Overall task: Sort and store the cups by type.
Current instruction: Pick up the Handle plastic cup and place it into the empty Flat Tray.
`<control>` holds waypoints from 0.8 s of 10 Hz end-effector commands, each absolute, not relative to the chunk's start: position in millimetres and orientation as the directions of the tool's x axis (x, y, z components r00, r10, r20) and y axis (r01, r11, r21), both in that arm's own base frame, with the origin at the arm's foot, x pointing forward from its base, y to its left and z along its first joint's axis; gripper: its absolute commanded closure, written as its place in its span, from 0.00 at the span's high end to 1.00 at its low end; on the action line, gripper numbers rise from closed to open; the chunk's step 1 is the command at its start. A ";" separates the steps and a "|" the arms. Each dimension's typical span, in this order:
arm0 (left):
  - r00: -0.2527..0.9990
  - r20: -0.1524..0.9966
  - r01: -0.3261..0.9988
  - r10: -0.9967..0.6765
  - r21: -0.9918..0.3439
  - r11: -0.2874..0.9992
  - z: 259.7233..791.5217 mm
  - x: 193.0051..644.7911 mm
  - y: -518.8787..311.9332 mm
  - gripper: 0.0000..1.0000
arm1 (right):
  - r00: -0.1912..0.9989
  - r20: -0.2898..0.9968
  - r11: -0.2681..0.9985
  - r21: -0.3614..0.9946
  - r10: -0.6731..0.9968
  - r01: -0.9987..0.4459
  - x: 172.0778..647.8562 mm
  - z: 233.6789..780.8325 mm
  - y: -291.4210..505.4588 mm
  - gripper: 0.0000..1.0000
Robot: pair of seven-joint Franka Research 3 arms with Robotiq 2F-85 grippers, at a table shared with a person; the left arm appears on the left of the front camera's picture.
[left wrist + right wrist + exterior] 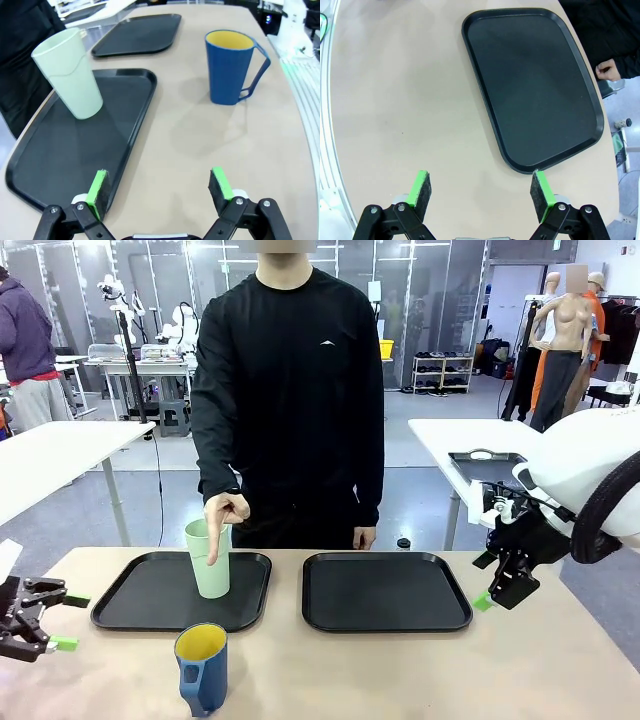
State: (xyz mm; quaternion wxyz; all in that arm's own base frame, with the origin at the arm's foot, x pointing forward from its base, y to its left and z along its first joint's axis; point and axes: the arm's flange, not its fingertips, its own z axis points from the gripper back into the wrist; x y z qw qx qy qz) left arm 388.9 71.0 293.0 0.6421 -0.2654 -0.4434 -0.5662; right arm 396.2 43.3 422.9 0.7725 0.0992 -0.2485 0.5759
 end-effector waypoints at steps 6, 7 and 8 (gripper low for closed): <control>-0.113 0.923 0.984 -0.367 0.156 0.089 220.2 363.2 21.1 1.00 | 0.236 0.489 0.338 -0.132 0.840 -0.932 394.6 421.8 46.1 1.00; -0.131 0.941 0.979 -0.310 0.172 0.108 209.2 365.3 14.4 1.00 | 0.236 0.489 0.338 -0.132 0.840 -0.932 394.6 421.8 46.1 1.00; -0.123 0.980 0.984 -0.156 0.141 0.112 209.5 369.6 11.8 1.00 | 0.236 0.489 0.338 -0.132 0.840 -0.932 394.6 421.8 46.1 1.00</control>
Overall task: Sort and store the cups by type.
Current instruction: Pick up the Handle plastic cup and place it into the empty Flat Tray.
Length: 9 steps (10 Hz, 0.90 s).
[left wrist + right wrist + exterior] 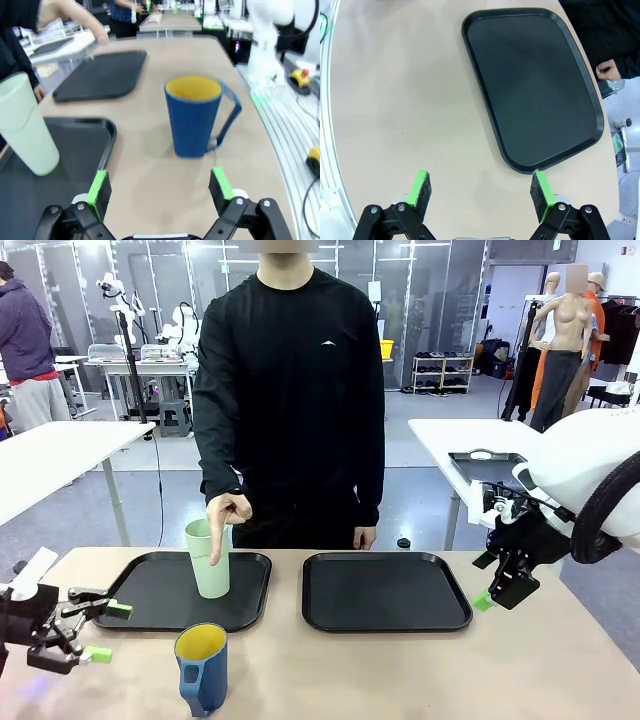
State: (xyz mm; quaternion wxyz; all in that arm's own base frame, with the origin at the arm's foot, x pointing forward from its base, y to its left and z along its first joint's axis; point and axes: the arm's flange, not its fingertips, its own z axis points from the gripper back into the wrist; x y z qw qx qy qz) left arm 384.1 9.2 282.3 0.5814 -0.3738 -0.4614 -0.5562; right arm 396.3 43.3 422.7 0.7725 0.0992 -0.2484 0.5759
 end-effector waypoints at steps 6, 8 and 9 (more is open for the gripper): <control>0.084 0.990 0.996 -0.117 -0.084 0.003 209.6 395.8 -0.5 1.00 | 0.236 0.489 0.338 -0.132 0.840 -0.932 394.6 421.8 46.1 1.00; 0.082 0.992 0.995 -0.099 -0.076 0.057 243.4 387.5 0.7 1.00 | 0.236 0.489 0.338 -0.132 0.840 -0.932 394.6 421.8 46.1 1.00; 0.082 0.992 0.995 -0.099 -0.076 0.057 243.4 387.5 0.7 1.00 | 0.236 0.489 0.338 -0.132 0.840 -0.932 394.6 421.8 46.1 1.00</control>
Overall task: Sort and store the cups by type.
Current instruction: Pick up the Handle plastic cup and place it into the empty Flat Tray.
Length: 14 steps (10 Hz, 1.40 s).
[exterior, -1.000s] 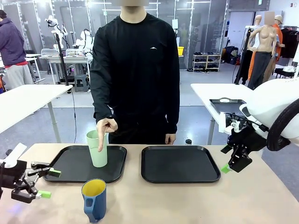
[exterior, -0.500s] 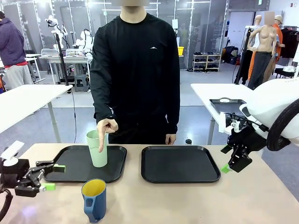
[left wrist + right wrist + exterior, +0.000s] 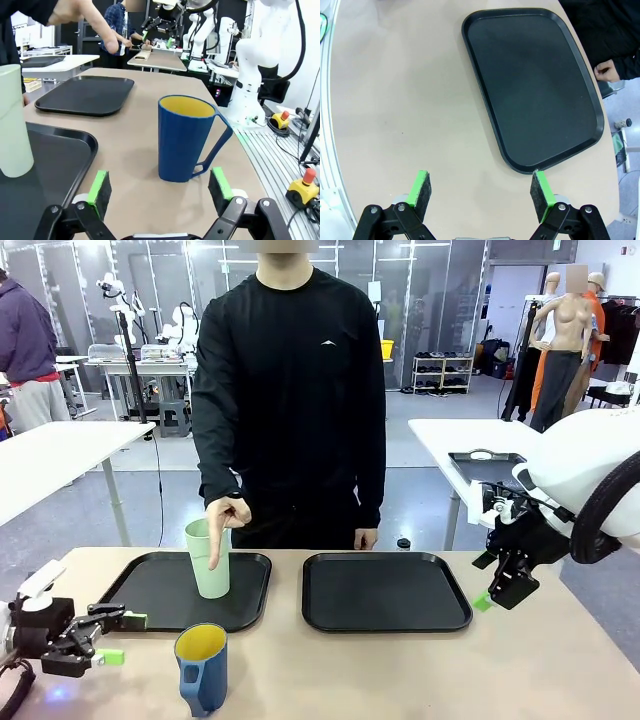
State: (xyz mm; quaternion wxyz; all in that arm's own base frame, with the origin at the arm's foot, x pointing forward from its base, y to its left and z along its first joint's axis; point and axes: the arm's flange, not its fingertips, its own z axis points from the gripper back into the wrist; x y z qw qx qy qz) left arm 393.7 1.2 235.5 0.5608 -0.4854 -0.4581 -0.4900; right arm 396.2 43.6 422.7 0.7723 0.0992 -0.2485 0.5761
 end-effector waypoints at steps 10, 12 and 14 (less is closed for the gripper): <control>-0.006 0.997 0.998 -0.076 0.001 -0.069 190.7 394.7 -60.3 1.00 | 0.236 0.489 0.338 -0.132 0.840 -0.932 394.6 421.8 46.1 1.00; 0.046 0.990 0.996 -0.132 -0.055 -0.066 187.2 397.1 -61.5 1.00 | 0.236 0.489 0.338 -0.132 0.840 -0.932 394.6 421.8 46.1 1.00; 0.076 0.987 0.994 -0.145 -0.086 -0.061 192.1 400.6 -57.5 1.00 | 0.236 0.489 0.338 -0.132 0.840 -0.932 394.6 421.8 46.1 1.00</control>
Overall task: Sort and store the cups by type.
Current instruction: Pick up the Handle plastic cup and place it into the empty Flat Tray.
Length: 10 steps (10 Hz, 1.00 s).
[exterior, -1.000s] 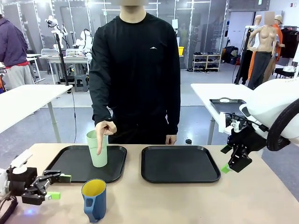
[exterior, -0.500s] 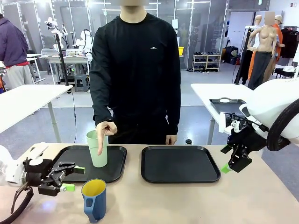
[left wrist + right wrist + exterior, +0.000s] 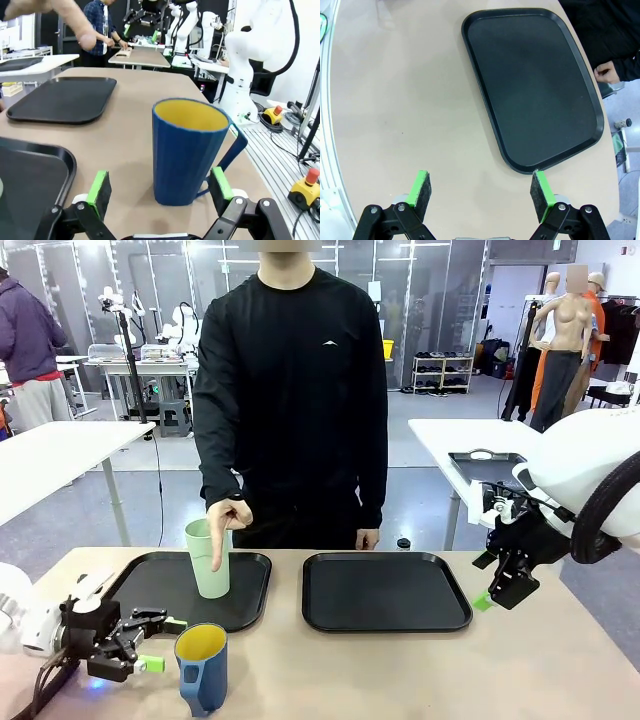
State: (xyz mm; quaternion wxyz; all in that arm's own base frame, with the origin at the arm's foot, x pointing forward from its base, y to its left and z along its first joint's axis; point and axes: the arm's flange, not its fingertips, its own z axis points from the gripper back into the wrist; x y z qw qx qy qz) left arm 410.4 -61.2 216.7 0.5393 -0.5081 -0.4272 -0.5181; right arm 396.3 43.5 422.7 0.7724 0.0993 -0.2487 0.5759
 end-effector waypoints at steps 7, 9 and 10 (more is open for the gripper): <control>0.083 0.990 0.994 -0.112 -0.090 -0.057 224.4 411.8 -63.2 1.00 | 0.236 0.489 0.338 -0.132 0.840 -0.932 394.6 421.8 46.1 1.00; 0.083 0.990 0.994 -0.112 -0.090 -0.057 224.4 411.8 -63.2 1.00 | 0.236 0.489 0.338 -0.132 0.840 -0.932 394.6 421.8 46.1 1.00; 0.083 0.990 0.994 -0.112 -0.090 -0.057 224.4 411.8 -63.2 1.00 | 0.236 0.489 0.338 -0.132 0.840 -0.932 394.6 421.8 46.1 1.00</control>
